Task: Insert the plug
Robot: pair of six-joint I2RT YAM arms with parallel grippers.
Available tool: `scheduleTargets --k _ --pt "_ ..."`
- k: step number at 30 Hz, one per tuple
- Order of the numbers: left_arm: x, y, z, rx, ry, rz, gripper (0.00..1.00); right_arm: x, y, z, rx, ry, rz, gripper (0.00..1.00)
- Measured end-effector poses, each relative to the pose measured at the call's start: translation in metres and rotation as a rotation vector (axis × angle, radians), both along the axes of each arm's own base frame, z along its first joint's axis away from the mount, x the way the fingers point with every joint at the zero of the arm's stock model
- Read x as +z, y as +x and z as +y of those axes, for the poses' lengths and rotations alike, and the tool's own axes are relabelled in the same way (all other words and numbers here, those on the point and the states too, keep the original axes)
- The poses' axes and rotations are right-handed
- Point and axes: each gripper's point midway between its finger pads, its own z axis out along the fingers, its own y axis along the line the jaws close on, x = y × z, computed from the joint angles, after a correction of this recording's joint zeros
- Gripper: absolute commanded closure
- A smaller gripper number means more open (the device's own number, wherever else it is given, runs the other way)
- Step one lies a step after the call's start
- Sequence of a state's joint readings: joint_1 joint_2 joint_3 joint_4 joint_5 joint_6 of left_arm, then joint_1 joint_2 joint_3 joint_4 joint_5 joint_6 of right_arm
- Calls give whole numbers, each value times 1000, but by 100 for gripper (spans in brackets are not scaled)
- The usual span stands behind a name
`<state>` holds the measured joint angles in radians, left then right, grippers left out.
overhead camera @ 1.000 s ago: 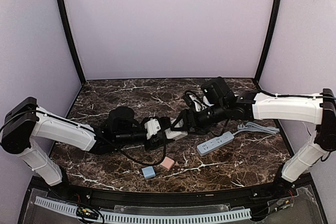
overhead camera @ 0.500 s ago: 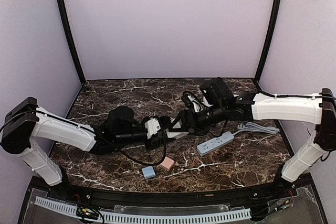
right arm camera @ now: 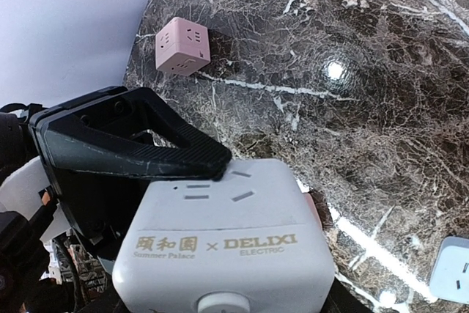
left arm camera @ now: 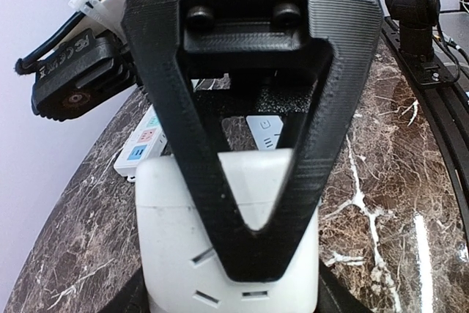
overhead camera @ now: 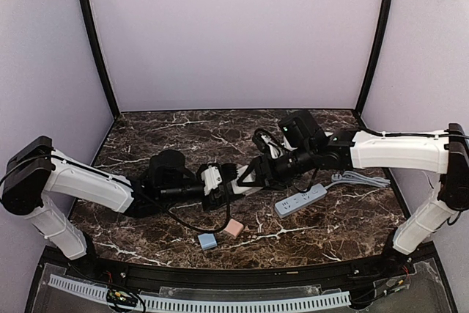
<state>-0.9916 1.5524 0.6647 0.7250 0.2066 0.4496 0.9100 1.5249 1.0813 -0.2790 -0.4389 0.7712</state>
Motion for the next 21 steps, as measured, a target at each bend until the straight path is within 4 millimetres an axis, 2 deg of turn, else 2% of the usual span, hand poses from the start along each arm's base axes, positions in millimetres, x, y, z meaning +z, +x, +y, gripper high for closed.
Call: scheduleTargets --k 1,2,3,4,6,15,21 --pt "-1 0 0 0 2 1 73 0 0 0 1 1 1 71" --pt "-1 -1 0 -2 5 4 65 -1 -1 0 2 0 3 73" --pt "-3 -1 0 -3 11 8 44 -2 -1 0 3 0 5 74" --pt "-4 -2 0 -4 15 11 15 -4 -2 -1 4 0 7 74" --pt "-5 -2 1 -4 21 16 3 -5 -3 -1 8 1 8 75" --pt "19 -5 9 23 -33 18 1 -16 -2 -14 -23 -61 -12 82" --pt "18 -10 28 71 -53 55 2 -12 3 -29 -56 -113 -73 93"
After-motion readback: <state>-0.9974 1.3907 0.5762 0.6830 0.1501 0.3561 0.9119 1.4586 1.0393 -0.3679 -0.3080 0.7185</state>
